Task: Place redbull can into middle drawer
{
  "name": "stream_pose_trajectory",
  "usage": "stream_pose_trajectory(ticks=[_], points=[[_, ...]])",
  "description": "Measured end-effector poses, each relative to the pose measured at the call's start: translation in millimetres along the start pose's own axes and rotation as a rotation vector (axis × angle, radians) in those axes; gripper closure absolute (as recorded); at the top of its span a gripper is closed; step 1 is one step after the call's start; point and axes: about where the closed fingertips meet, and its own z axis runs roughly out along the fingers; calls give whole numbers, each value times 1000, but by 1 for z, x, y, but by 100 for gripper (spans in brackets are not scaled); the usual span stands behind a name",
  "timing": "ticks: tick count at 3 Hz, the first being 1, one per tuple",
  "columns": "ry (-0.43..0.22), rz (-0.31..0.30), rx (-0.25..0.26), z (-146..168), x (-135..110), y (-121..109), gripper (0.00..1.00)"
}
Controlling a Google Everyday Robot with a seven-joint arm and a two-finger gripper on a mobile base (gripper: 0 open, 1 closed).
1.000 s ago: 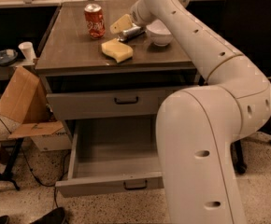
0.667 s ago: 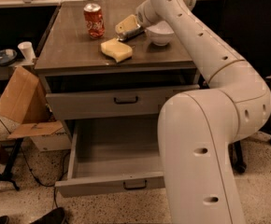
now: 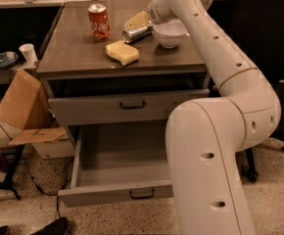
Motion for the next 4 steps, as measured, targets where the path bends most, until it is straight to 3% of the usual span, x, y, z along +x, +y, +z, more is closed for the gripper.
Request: stream_pose_trajectory(ticks=[1, 4], points=[[-11, -24, -28, -1, -8, 5, 0], [44, -37, -147, 8, 8, 32, 0]])
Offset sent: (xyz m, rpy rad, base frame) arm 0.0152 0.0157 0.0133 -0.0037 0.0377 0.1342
